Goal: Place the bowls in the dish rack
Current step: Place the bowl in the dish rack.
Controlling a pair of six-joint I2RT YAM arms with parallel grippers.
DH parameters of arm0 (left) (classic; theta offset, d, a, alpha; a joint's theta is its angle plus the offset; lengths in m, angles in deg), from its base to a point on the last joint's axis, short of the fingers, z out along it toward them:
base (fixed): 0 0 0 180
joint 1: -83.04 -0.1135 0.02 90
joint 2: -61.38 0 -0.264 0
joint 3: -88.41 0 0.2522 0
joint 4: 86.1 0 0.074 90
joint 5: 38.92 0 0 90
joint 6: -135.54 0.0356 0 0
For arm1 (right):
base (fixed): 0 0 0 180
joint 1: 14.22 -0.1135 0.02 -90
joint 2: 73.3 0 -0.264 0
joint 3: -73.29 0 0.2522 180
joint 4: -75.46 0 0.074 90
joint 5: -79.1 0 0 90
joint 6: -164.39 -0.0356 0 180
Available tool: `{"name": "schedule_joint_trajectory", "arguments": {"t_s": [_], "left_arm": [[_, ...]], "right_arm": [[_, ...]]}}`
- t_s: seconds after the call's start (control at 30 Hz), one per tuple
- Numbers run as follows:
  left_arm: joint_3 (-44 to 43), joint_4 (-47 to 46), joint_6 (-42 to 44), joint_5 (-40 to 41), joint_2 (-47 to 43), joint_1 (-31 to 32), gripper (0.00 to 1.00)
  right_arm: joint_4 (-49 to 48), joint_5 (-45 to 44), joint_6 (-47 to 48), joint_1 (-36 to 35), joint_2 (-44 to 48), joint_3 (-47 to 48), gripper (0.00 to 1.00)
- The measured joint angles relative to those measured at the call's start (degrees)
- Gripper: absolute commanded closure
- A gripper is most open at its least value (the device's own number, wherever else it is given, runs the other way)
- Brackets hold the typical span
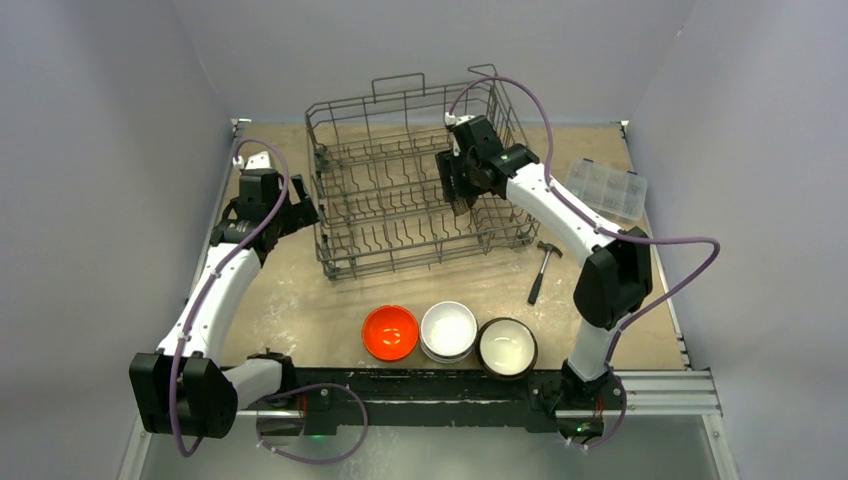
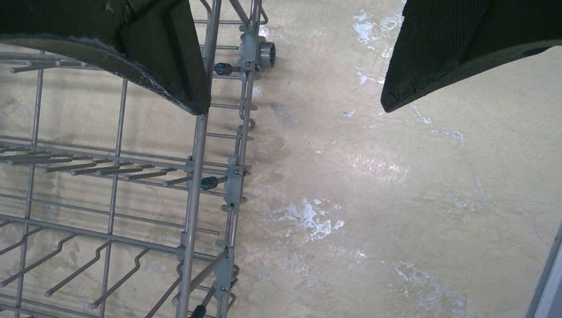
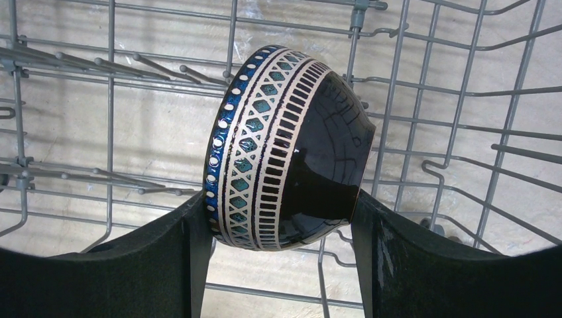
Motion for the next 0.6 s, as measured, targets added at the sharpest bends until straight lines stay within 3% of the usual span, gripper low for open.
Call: {"name": "schedule_joint_trajectory", "arguments": {"t_s": [0.4, 0.6], "left_arm": [[0.02, 0.02, 0.0, 0.0, -0.02, 0.0, 0.01], [0.02, 0.02, 0.02, 0.0, -0.02, 0.0, 0.01]], "right_arm": [[-0.15, 1.27, 1.6, 0.0, -3.58, 0.22, 0.99], [-0.17, 1.31, 1.62, 0.0, -3.61, 0.22, 0.86]]}}
